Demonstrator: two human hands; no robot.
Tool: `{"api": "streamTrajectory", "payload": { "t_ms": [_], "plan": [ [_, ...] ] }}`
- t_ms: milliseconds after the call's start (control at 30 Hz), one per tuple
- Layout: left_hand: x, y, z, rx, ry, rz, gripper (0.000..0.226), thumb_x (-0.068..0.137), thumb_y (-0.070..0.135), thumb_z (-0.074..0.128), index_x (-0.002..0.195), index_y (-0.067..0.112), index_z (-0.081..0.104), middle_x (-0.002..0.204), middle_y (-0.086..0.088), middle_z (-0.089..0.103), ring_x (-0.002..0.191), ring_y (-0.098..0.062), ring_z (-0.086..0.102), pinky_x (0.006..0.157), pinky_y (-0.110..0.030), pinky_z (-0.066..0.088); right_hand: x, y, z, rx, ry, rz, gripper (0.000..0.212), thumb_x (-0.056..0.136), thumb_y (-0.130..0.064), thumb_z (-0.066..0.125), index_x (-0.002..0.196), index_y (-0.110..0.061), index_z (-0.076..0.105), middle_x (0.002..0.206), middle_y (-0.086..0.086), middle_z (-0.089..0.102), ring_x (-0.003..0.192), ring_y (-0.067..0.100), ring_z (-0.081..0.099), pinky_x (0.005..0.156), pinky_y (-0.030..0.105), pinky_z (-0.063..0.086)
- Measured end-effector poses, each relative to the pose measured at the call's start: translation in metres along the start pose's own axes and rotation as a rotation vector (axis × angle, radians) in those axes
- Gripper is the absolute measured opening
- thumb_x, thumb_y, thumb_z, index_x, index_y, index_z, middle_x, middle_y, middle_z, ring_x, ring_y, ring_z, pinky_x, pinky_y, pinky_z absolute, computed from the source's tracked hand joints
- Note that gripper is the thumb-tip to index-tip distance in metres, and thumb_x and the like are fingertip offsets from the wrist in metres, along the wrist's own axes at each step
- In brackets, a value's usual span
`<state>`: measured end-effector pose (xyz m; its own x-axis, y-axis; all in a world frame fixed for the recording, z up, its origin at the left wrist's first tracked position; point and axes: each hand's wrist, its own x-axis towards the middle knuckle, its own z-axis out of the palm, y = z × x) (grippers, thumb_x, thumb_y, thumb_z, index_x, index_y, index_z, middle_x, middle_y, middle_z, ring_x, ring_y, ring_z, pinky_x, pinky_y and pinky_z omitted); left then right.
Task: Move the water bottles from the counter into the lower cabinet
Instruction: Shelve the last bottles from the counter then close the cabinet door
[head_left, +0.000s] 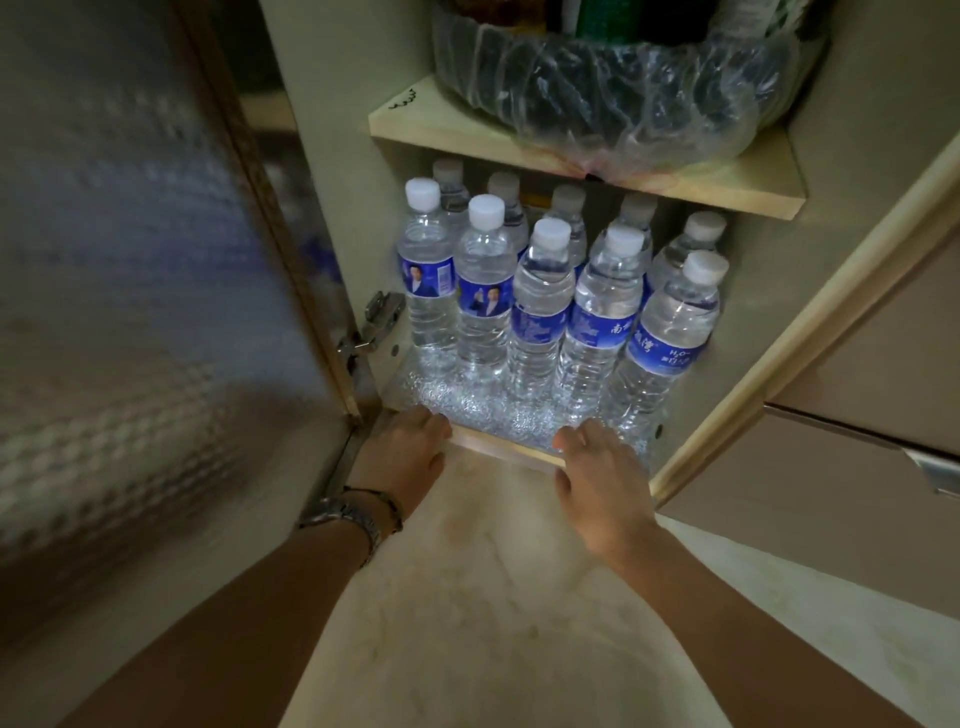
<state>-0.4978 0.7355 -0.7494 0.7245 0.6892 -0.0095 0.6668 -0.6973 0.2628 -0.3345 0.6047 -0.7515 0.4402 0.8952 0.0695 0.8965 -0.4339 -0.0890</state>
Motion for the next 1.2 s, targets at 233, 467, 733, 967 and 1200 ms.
{"api": "streamTrajectory", "payload": {
  "t_ms": [233,467,733,967,1200],
  "plan": [
    [0.002,-0.003,0.006,0.083,-0.021,-0.042,0.028,0.089,0.02,0.052,0.116,0.012,0.055,0.115,-0.01,0.053,0.112,-0.031,0.046,0.081,-0.04,0.046,0.022,-0.007,-0.012,0.011,-0.117,-0.041,0.032,0.092,-0.019,0.05,0.124,-0.015,0.047,0.12,0.006,0.05,0.115,0.025,0.046,0.095,0.037,0.039],
    [0.017,-0.006,0.004,0.075,0.026,0.003,0.01,0.079,0.012,0.067,0.073,0.005,0.062,0.074,-0.015,0.062,0.072,-0.037,0.062,0.05,-0.041,0.051,0.05,-0.013,-0.032,-0.007,-0.171,-0.102,0.035,0.093,-0.024,0.054,0.126,-0.014,0.046,0.122,0.007,0.05,0.118,0.026,0.046,0.096,0.037,0.039],
    [-0.004,0.025,-0.022,0.108,-0.157,-0.072,0.03,0.096,0.032,0.041,0.108,0.008,0.055,0.117,-0.013,0.055,0.107,-0.03,0.052,0.078,-0.036,0.042,0.034,-0.009,-0.066,-0.081,-0.277,-0.165,0.034,0.091,-0.021,0.051,0.123,-0.012,0.047,0.122,0.011,0.05,0.117,0.03,0.045,0.093,0.039,0.039],
    [-0.043,0.052,-0.098,0.114,-0.229,-0.115,0.029,0.095,0.036,0.044,0.109,0.013,0.052,0.114,-0.007,0.052,0.107,-0.025,0.052,0.07,-0.032,0.041,0.001,-0.021,-0.134,-0.073,-0.364,-0.216,0.035,0.092,-0.02,0.049,0.125,-0.01,0.046,0.122,0.012,0.052,0.113,0.031,0.049,0.089,0.039,0.041],
    [-0.082,0.087,-0.207,0.063,-0.308,-0.179,0.032,0.094,0.034,0.046,0.117,0.012,0.05,0.118,-0.01,0.052,0.11,-0.029,0.05,0.072,-0.035,0.042,-0.026,-0.033,-0.239,-0.062,-0.394,-0.247,0.032,0.089,-0.021,0.053,0.118,-0.007,0.052,0.11,0.013,0.059,0.103,0.032,0.057,0.081,0.037,0.044]
  ]
}}
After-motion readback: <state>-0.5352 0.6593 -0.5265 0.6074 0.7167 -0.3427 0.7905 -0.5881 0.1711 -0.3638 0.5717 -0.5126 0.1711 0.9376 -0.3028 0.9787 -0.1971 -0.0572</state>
